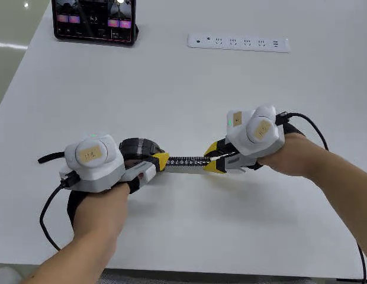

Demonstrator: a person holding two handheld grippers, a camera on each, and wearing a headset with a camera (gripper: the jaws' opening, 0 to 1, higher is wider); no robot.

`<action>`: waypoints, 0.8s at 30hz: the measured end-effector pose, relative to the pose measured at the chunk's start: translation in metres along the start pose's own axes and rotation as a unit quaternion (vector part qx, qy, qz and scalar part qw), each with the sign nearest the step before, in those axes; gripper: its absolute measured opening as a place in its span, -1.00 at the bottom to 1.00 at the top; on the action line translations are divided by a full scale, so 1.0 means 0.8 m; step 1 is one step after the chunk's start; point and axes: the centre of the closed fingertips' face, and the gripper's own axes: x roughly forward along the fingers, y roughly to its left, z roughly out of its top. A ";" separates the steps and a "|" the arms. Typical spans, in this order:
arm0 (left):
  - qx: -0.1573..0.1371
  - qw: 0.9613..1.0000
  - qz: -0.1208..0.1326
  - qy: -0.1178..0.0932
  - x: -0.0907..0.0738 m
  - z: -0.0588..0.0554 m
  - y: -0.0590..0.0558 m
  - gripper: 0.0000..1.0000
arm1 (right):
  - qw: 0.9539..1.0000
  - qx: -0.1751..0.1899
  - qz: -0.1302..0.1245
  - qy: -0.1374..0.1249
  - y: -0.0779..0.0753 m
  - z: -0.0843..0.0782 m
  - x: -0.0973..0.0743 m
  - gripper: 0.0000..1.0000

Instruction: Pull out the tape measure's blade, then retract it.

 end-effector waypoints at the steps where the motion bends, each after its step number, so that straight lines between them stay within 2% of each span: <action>1: 0.000 1.000 0.000 0.000 0.000 0.000 0.000 0.18 | 1.000 0.000 0.000 -0.001 0.000 0.001 0.001 -0.79; 24: -0.002 1.000 -0.003 -0.002 0.002 0.002 0.000 0.18 | 1.000 -0.002 0.009 -0.029 0.002 0.037 0.033 -0.79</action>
